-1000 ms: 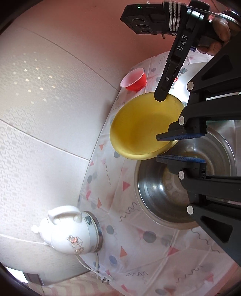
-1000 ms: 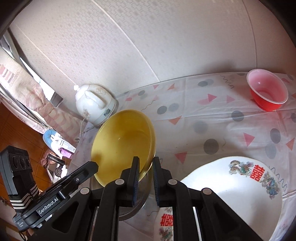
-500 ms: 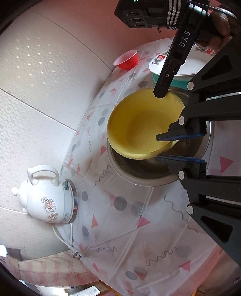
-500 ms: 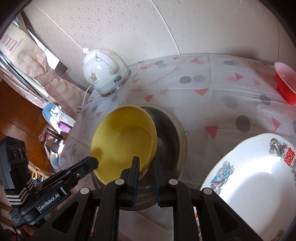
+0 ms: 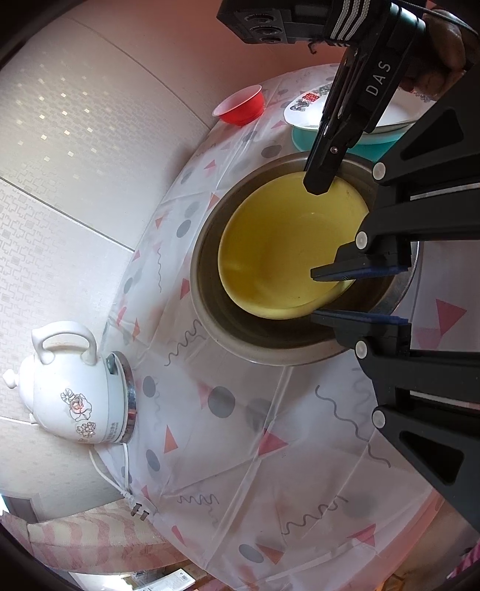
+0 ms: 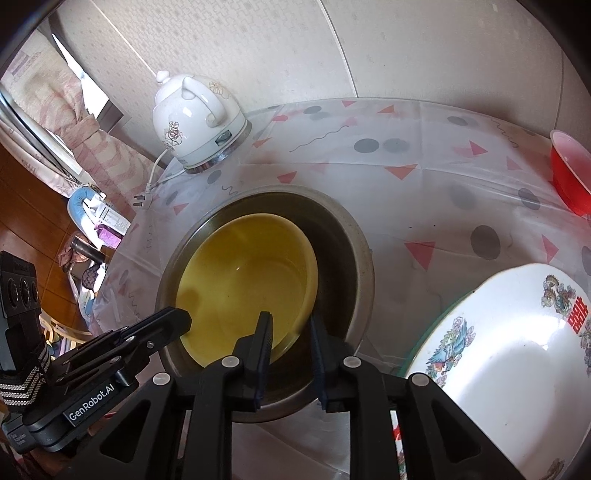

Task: Organize plates and bowls
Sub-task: 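Lower the yellow bowl into the steel bowl and open the left gripper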

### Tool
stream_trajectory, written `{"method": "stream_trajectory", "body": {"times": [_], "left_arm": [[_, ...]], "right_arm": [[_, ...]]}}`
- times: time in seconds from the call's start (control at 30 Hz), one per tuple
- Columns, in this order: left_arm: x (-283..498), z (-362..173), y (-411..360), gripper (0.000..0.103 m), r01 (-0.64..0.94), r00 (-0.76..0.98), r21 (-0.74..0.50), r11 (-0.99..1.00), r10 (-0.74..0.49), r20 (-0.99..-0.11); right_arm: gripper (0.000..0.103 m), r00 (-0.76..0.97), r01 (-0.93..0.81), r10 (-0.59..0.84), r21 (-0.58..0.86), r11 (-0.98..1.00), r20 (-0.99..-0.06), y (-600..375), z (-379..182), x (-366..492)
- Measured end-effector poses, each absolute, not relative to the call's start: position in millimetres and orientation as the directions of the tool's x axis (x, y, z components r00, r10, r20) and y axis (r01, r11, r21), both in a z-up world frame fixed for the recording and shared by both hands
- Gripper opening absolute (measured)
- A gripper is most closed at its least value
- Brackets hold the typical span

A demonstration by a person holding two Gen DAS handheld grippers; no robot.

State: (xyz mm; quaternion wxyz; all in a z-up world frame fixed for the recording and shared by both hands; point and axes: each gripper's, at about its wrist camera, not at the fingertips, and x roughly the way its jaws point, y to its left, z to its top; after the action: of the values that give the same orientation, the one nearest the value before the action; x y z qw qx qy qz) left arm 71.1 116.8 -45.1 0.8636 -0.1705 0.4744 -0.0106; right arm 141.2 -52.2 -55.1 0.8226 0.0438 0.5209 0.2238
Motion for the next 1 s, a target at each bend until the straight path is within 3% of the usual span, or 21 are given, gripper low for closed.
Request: {"method": "stream_trajectory", "body": {"times": [0.07,0.43,1.0], "left_arm": [[71.9,-46.3,116.5,0.015,-0.143,0.547,-0.300,0.943,-0.177,-0.818],[71.6,-44.6,107.5,0.015,-0.133,0.556,-0.227,0.965,-0.117,-0.823],[64.9,-31.9,101.6,0.015,-0.138,0.594,-0.141,0.980,-0.032,-0.803]], "right_arm": [[0.027,0.367,-0.334,0.409,0.292,0.896,-0.836,-50.8,-53.6,140.7],[0.027,0.398,-0.398,0.402,0.240,0.886,-0.825,-41.3,-52.7,134.7],[0.028,0.401,-0.343,0.433,0.306,0.888,-0.807,-56.4,-48.0,132.5]]}}
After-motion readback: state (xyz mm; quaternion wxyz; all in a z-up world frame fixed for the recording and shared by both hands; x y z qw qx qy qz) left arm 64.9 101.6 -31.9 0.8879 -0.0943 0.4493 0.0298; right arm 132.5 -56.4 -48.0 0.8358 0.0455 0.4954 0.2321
